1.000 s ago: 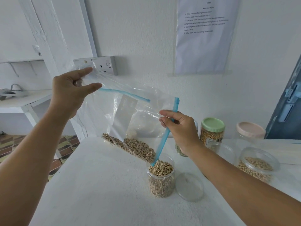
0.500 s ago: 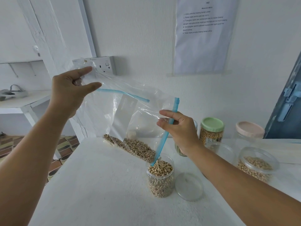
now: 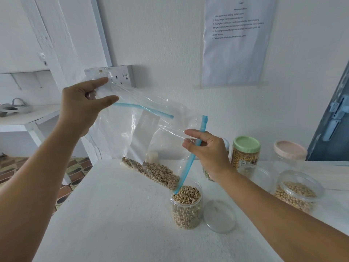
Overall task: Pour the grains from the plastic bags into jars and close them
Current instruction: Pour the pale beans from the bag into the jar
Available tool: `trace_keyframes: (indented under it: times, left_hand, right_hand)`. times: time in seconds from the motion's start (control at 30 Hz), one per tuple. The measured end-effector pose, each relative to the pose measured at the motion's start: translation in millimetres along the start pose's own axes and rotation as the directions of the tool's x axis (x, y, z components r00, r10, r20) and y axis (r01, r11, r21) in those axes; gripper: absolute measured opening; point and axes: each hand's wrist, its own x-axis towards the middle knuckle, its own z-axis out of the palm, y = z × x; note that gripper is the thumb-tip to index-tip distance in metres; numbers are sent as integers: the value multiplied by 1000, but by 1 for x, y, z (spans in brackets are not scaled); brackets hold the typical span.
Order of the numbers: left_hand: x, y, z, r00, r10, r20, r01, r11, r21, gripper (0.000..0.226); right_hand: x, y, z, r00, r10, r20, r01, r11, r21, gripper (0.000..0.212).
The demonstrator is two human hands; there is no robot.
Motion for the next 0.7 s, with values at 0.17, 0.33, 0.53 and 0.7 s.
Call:
trace_keyframes:
  times: [0.17,0.33,0.53,0.7]
  left_hand:
    - [3,-1,2,1000,13,-4,-13,1000,-2,58]
    - [8,-1,3,999,33,-8,-33,999,-15,46]
    - [6,-6,6,1000,29,2,-29,999,-14,50]
    - [8,-5,7,1000,26,7,-26,1000,-9,48]
  right_hand:
    - [0,-1,-1,1000,-8,-6,8,1000,2,32]
    - [1,3,-2,1000,-15,-18,15,1000,-20,31]
    - [1,6,-5,1000,-8,-25,7,1000,-24,30]
    - [2,7,-6,1000,-1,-26,1,1000,-21,30]
